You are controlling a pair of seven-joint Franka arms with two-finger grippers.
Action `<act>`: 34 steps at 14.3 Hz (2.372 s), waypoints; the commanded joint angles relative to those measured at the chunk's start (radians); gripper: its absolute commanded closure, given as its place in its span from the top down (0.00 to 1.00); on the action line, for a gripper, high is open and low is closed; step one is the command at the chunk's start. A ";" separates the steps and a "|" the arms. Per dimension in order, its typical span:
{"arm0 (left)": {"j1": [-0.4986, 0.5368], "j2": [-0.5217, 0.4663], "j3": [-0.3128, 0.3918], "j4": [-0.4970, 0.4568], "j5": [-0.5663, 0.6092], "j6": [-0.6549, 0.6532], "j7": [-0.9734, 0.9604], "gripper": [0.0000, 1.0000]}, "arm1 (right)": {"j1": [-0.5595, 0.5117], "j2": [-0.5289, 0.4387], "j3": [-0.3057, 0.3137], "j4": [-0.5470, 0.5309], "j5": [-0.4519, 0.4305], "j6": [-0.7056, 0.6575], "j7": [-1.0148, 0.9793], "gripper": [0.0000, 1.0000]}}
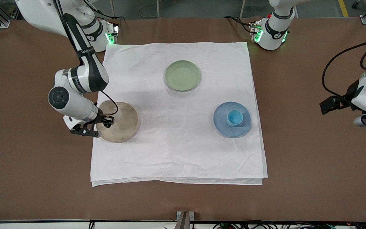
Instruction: Place blue cup in blue plate and white mug in gray plate
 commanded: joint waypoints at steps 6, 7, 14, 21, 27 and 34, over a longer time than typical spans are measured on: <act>-0.238 -0.206 0.340 -0.146 -0.152 -0.080 0.093 1.00 | 0.003 0.042 -0.002 0.042 0.014 0.042 -0.008 1.00; -0.237 -0.215 0.336 -0.151 -0.152 -0.082 0.093 1.00 | -0.003 0.042 -0.002 0.065 0.014 0.034 -0.010 1.00; -0.240 -0.204 0.331 -0.160 -0.166 -0.048 0.096 1.00 | -0.167 0.030 -0.012 0.330 -0.001 -0.300 -0.248 1.00; -0.232 -0.203 0.340 -0.149 -0.166 -0.048 0.096 1.00 | -0.308 0.025 -0.016 0.632 -0.144 -0.677 -0.378 1.00; -0.221 -0.229 0.337 -0.154 -0.170 -0.057 0.105 1.00 | -0.312 0.010 -0.009 0.670 -0.134 -0.705 -0.369 1.00; -0.220 -0.234 0.333 -0.163 -0.181 -0.053 0.096 1.00 | -0.322 -0.189 -0.010 0.515 -0.125 -0.781 -0.378 1.00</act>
